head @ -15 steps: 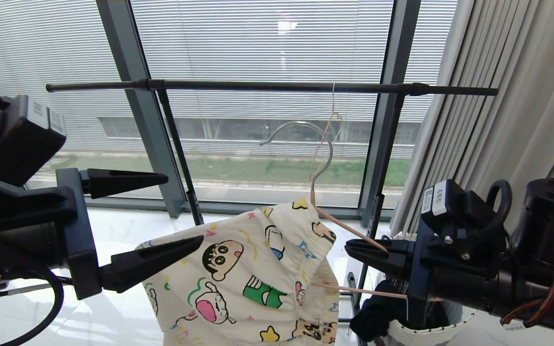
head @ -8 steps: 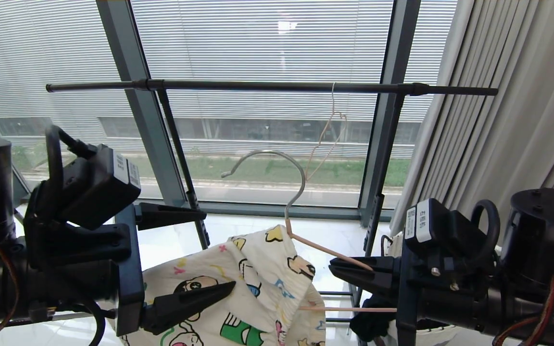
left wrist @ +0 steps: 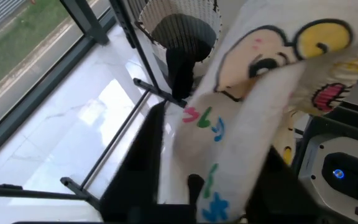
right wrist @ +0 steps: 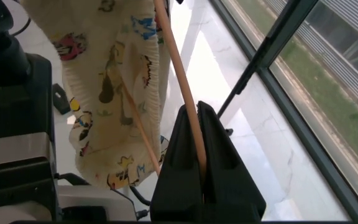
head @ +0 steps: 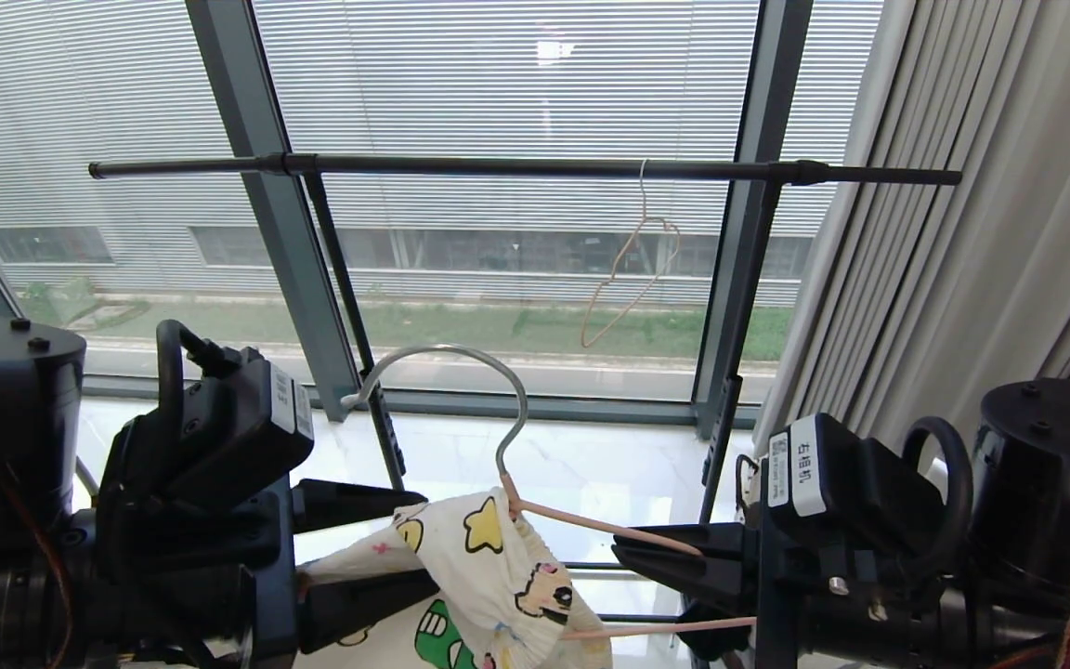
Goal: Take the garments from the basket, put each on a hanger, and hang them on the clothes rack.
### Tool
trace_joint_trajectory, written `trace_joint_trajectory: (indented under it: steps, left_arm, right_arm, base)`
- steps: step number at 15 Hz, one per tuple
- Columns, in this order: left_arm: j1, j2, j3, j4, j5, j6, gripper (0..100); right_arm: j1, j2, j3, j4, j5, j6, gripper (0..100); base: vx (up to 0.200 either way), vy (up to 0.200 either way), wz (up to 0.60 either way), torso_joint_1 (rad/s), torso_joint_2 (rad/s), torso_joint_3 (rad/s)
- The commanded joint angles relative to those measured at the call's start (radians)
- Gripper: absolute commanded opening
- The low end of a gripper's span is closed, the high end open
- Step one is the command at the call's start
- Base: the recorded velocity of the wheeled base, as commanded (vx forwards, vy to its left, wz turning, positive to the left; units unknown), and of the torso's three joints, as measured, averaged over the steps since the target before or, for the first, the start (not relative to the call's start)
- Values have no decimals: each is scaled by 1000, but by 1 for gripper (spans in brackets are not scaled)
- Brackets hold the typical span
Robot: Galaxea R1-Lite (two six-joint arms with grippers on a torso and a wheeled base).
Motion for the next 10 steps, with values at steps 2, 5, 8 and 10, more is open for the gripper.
trace_joint_trajectory:
  steps: [2, 5, 8, 10]
  left_arm:
    - [-23, 3, 5, 0, 1, -1, 0]
    - [-23, 6, 6, 0, -1, -3, 0]
    - [-20, 5, 20, -1, -1, -4, 0]
    - [-11, 3, 40, -38, 1, -8, 0]
  right_arm:
    - [8, 0, 0, 0, 2, -1, 0]
    - [8, -2, 0, 20, -1, -1, 0]
    - [6, -11, 3, 43, -27, -2, 100]
    - [-5, -14, 4, 43, -72, -2, 100]
  base:
    - [0, 0, 0, 0, 0, 0]
    - [0, 0, 0, 0, 0, 0]
    - [0, 0, 0, 0, 0, 0]
    - [0, 0, 0, 0, 0, 0]
